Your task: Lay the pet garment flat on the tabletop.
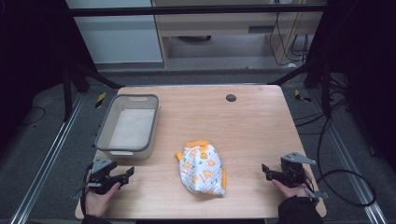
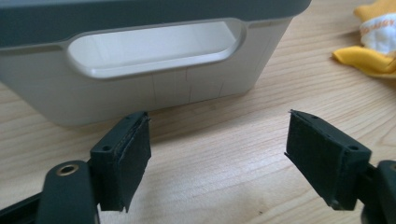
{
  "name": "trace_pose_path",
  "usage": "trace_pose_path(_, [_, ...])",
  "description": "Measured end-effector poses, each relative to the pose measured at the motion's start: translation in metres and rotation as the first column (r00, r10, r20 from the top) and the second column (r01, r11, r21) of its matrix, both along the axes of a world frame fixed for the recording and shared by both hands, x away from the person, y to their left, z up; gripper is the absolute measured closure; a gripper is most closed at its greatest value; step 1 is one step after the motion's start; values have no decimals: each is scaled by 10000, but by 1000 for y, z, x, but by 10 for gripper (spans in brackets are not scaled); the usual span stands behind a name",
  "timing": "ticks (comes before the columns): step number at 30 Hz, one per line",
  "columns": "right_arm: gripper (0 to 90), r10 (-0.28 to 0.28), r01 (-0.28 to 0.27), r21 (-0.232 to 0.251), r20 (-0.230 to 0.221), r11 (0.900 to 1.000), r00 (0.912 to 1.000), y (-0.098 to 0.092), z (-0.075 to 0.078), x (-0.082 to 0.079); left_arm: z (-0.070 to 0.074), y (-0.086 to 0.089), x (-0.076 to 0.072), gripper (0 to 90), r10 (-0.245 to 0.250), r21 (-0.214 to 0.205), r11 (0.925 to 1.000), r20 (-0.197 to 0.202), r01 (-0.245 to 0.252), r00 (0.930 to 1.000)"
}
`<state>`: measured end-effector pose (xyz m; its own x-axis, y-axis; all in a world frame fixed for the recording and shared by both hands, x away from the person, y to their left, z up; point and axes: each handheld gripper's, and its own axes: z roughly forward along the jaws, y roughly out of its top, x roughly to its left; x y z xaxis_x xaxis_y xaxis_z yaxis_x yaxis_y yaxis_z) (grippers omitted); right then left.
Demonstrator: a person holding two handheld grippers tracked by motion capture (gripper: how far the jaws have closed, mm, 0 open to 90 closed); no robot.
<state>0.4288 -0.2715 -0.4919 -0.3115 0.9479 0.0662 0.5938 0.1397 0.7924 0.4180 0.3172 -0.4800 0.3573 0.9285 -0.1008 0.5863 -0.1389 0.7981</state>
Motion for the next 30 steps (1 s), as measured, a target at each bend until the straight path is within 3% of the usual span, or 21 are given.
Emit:
trace_pose_path(3, [196, 74, -76, 149, 123, 9999, 9999, 2, 4, -4, 3, -1, -4, 277, -198, -321, 9993, -111, 195, 9997])
trace_pose_path(13, [214, 311, -326, 337, 447, 9989, 9985, 3, 10, -10, 14, -12, -14, 341, -733, -420, 9964, 238, 742, 9970])
trace_pose_path(16, [215, 351, -379, 570, 499, 9977, 9981, 5, 13, -12, 16, -15, -16, 338, -829, -361, 9958, 385, 843, 9958])
trace_pose_path(25, [225, 808, -849, 533, 735, 9950, 9940, 13, 24, -11, 23, -21, -14, 284, -978, -49, 9951, 603, 983, 9934])
trace_pose_path(30, [237, 898, -961, 755, 824, 9925, 9925, 17, 32, -9, 36, -26, -14, 267, -1011, 128, 9949, 1125, 1003, 9885])
